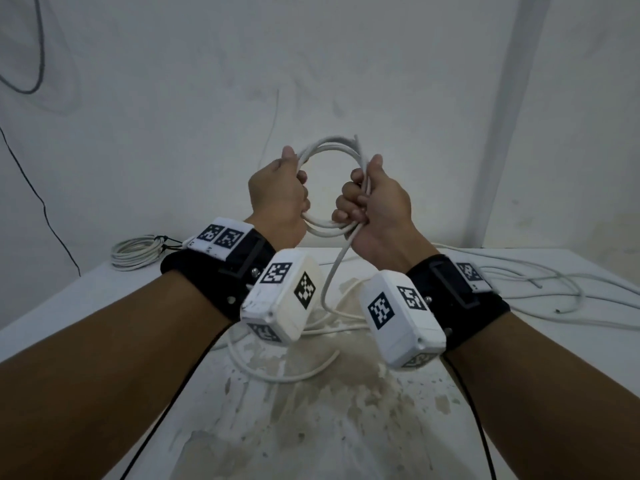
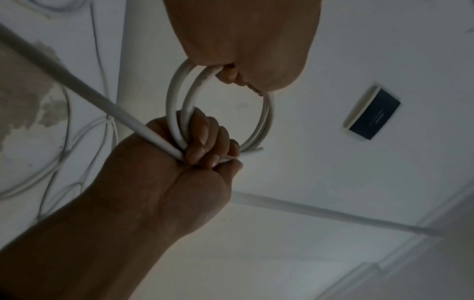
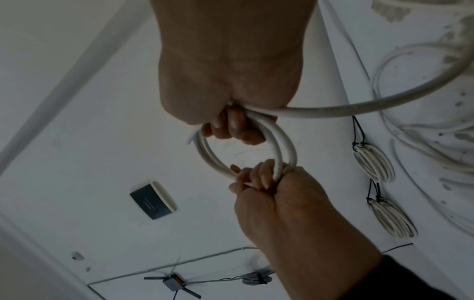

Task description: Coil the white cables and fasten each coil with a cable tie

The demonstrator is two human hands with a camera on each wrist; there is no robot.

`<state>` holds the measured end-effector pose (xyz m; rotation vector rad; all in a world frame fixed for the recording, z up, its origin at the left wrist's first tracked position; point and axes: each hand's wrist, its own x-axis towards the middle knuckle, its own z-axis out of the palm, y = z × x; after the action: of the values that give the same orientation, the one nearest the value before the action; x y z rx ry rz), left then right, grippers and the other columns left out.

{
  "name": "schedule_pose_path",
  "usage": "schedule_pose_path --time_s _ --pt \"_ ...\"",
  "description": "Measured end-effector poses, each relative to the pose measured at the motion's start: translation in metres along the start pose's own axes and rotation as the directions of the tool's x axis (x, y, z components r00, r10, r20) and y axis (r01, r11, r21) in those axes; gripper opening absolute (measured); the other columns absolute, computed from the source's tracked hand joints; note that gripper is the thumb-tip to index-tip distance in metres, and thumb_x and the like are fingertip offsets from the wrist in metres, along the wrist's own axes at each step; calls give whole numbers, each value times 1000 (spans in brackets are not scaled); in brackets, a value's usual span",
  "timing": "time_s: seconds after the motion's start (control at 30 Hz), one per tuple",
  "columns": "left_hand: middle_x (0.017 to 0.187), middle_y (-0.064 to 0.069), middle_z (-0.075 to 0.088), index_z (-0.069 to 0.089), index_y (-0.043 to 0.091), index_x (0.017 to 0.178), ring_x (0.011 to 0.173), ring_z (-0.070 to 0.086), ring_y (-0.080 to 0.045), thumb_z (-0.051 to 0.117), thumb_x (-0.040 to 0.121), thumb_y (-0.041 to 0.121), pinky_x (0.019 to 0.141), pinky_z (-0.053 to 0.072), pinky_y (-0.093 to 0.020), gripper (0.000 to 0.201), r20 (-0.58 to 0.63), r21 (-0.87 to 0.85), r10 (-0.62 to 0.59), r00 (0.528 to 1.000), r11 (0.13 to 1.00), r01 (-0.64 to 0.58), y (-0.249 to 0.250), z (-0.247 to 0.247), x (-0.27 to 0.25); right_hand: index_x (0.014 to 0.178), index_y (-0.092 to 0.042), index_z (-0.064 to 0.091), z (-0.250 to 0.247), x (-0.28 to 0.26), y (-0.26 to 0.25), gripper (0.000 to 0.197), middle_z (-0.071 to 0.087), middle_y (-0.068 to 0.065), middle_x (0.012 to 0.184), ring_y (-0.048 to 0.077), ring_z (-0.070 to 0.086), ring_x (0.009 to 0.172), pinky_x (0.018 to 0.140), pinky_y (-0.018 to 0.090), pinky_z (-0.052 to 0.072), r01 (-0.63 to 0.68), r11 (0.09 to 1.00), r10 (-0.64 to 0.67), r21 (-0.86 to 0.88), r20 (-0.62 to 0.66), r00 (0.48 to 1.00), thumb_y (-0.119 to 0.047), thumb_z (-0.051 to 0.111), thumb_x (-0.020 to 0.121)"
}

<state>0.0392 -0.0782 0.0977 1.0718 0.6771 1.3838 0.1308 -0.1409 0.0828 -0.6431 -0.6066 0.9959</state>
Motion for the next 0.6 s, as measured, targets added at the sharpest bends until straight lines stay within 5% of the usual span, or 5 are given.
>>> schedule_pose_path --time_s 0.17,0.27,0.4,0.5,0.6 --pt "87 -4 62 60 15 88 83 60 -23 43 103 43 78 49 -34 36 -4 340 38 999 940 -35 -4 -7 -2 68 -19 41 -4 10 -14 47 24 -5 48 11 17 36 37 20 19 163 984 -147 75 -180 973 -45 36 106" --pt "73 -8 63 61 12 77 66 56 -29 44 101 48 58 46 -31 46 99 580 -135 986 813 53 -9 -17 -27 66 -18 40 -7 14 -27 48 24 -5 50 12 18 38 39 20 19 266 949 -210 170 -291 933 -45 36 106" --pt "73 -15 71 62 -3 107 51 67 -20 33 106 47 44 51 -23 58 344 468 -632 694 757 457 -12 -9 -57 66 -18 40 -4 10 -28 48 24 -4 50 13 19 39 40 21 20 293 942 -237 162 -296 925 -45 37 105" --pt "98 -25 69 55 -7 120 73 72 -31 34 106 17 60 61 -36 34 228 24 -499 836 861 508 -7 4 -44 67 -18 42 -2 4 -23 46 26 -4 49 12 19 39 39 21 19 253 965 -224 71 -282 933 -46 39 104" --pt "116 -19 66 56 -4 120 93 69 -29 37 102 4 71 58 -35 27 85 14 -378 922 925 379 -1 9 -32 68 -19 42 -9 -1 -24 45 27 -5 48 12 19 39 40 22 19 234 972 -232 -27 -285 930 -46 40 104"
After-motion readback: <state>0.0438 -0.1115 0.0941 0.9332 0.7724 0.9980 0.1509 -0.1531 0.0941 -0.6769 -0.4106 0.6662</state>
